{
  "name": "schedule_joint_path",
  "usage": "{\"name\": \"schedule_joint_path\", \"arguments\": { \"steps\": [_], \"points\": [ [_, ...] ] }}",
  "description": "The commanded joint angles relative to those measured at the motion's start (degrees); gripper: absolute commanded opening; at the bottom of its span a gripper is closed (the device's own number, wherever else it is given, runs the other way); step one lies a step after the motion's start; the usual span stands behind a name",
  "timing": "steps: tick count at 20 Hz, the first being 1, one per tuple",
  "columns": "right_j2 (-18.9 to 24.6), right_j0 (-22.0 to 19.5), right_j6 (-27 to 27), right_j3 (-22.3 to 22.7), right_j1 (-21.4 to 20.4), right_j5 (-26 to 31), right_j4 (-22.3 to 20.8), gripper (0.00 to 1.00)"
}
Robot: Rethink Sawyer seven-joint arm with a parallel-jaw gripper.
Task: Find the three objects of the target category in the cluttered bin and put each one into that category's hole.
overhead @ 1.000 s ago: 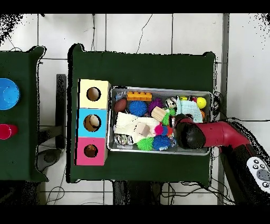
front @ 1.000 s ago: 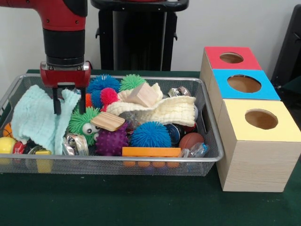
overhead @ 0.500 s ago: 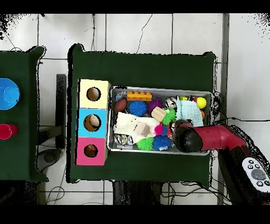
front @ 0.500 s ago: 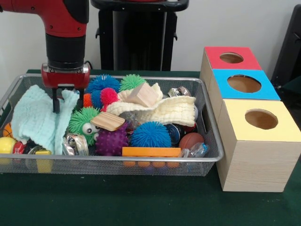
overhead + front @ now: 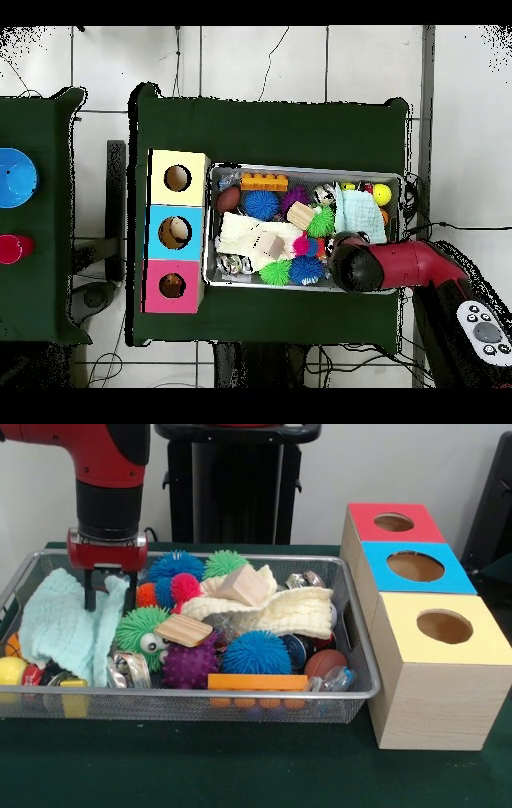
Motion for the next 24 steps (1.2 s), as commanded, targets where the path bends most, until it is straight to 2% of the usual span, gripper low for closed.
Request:
{"name": "schedule_joint_path", "arguments": {
  "steps": [1, 3, 4, 7, 10, 14, 19, 21, 24],
  "points": [
    [-1.9, 0.66, -1.03, -2.5, -0.19, 2.12, -1.91, 1.0],
    [-1.7, 0.25, -0.8, -2.0, -0.18, 1.04, -1.64, 1.0],
    [-1.47, -0.08, -0.75, -1.64, -0.17, 0.17, -1.57, 0.0],
    [-2.17, 0.67, -0.42, -2.02, -0.06, 3.33, -0.18, 0.0],
    [-3.32, 1.42, 1.32, -1.05, -0.76, 1.83, -0.64, 0.0],
    [-4.67, 2.94, 4.25, 1.96, -4.02, -0.99, -0.32, 0.0],
    [-5.3, 4.19, 5.51, 4.27, -6.53, -1.46, 1.38, 0.0],
    [-4.58, 4.43, 5.22, 6.49, -9.1, 0.07, 3.52, 0.0],
    [-3.85, 5.81, 6.09, 11.46, -14.84, 3.92, 9.01, 0.0]
  ]
}}
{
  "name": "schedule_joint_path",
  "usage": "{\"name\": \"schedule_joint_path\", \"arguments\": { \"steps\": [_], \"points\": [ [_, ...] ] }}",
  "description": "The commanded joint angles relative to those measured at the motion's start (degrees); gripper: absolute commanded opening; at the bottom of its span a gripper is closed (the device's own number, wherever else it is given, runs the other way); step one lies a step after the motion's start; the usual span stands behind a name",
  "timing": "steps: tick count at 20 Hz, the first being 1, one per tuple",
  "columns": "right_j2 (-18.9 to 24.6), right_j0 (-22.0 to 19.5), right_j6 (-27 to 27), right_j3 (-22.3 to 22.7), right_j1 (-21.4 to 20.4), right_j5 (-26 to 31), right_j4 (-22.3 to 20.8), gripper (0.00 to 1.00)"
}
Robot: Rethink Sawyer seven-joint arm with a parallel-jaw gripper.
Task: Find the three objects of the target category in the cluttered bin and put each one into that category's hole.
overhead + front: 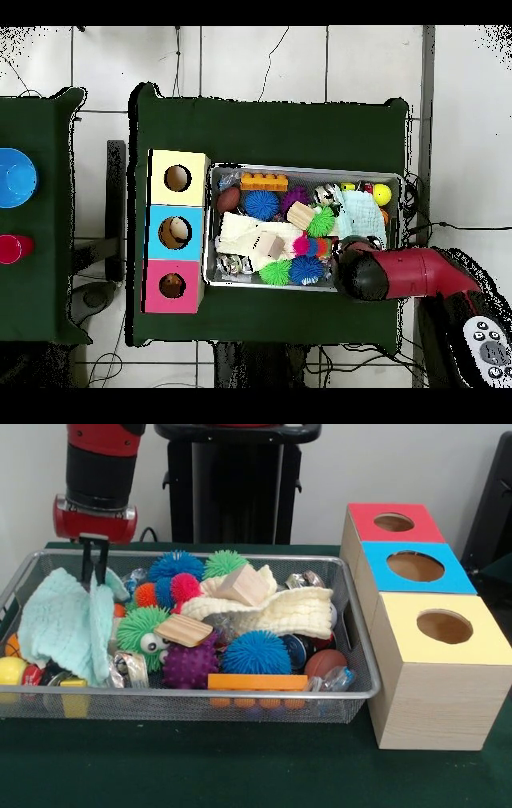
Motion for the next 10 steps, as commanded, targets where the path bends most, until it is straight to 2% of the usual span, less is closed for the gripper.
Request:
{"name": "schedule_joint_path", "arguments": {
  "steps": [1, 6, 10],
  "points": [
    [1.04, 3.15, 6.36, 10.35, -9.93, 4.91, 8.36, 0.0],
    [-1.61, 9.1, 12.0, 14.75, -14.04, 6.14, 15.04, 0.0],
    [-4.71, 13.4, 16.2, 18.53, -15.57, 6.81, 21.45, 0.0]
  ]
}}
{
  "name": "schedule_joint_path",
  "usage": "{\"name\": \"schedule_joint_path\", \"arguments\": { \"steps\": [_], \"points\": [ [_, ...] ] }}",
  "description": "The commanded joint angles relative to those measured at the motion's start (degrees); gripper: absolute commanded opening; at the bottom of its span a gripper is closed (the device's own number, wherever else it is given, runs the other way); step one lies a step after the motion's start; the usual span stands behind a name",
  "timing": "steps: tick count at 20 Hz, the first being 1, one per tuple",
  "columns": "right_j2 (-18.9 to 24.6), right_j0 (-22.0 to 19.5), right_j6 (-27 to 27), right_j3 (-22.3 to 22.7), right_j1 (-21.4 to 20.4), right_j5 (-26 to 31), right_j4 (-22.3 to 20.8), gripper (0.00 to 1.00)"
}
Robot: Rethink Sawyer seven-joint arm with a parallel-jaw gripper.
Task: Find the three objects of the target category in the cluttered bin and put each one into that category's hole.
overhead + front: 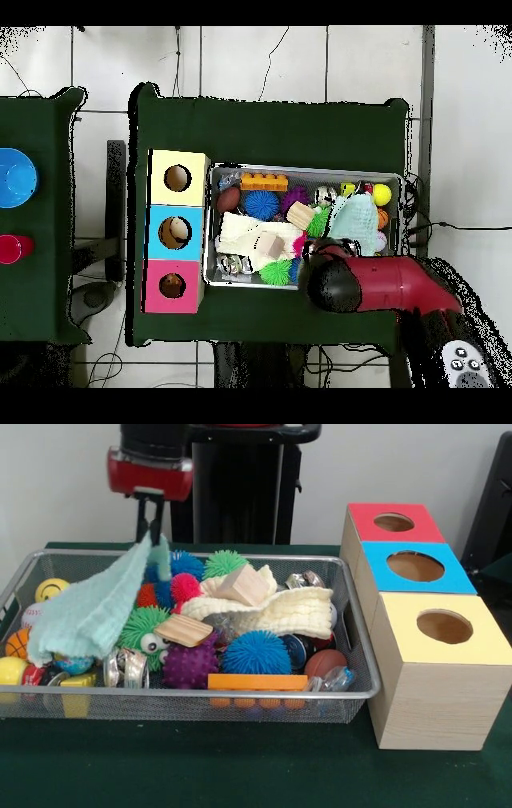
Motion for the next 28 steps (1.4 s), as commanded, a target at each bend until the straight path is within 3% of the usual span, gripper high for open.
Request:
{"name": "schedule_joint_path", "arguments": {
  "steps": [1, 6, 12, 15, 21, 24, 28],
  "points": [
    [-3.19, 7.24, 16.72, 11.64, -6.21, 6.43, 11.1, 0.0],
    [-5.16, 10.99, 17.87, 15.25, -8.57, 6.88, 18.34, 0.0],
    [-7.84, 12.38, 13.05, 15.44, -12.81, 12.66, 22.65, 0.0],
    [-6.78, 9.34, 9.28, 16.33, -11.25, 9.59, 23.23, 0.0],
    [0.19, -2.01, 0.78, 18.05, -5.0, 1.44, 23.0, 0.0],
    [2.26, -3.92, 1.13, 17.54, -1.25, -1.35, 21.73, 0.0],
    [3.02, -3.44, 3.65, 18.03, -0.95, -2.18, 21.36, 0.0]
  ]
}}
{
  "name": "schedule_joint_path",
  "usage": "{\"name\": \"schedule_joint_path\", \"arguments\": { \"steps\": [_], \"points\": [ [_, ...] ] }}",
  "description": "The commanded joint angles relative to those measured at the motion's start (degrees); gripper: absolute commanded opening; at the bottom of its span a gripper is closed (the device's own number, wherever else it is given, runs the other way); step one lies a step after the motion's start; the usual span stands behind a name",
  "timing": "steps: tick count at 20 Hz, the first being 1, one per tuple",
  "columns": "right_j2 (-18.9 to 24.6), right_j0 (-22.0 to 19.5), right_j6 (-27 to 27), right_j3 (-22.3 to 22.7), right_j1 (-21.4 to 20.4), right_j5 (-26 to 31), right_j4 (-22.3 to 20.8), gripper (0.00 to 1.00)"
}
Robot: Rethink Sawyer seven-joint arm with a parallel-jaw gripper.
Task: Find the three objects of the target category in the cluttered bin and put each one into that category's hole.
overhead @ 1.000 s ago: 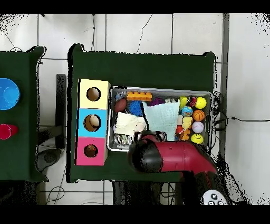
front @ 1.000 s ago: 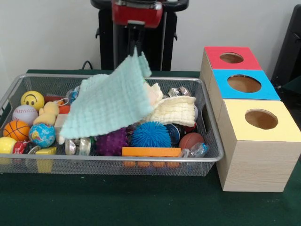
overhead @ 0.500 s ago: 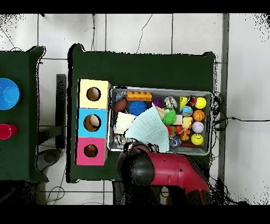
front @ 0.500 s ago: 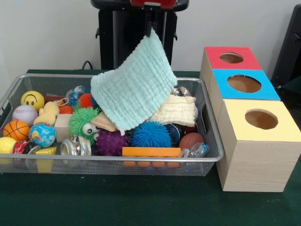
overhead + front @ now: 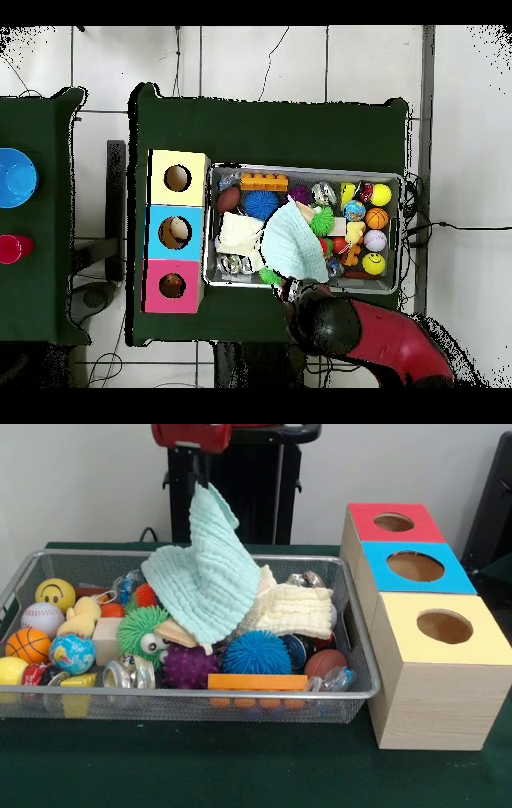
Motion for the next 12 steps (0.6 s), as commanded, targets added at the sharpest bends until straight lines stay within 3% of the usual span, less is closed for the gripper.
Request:
{"name": "schedule_joint_path", "arguments": {
  "steps": [1, 12],
  "points": [
    [6.45, -1.11, 1.87, 2.88, 5.45, -4.51, 0.21, 0.0],
    [5.47, -0.83, 3.9, 1.74, 11.96, -12.24, -2.81, 0.0]
  ]
}}
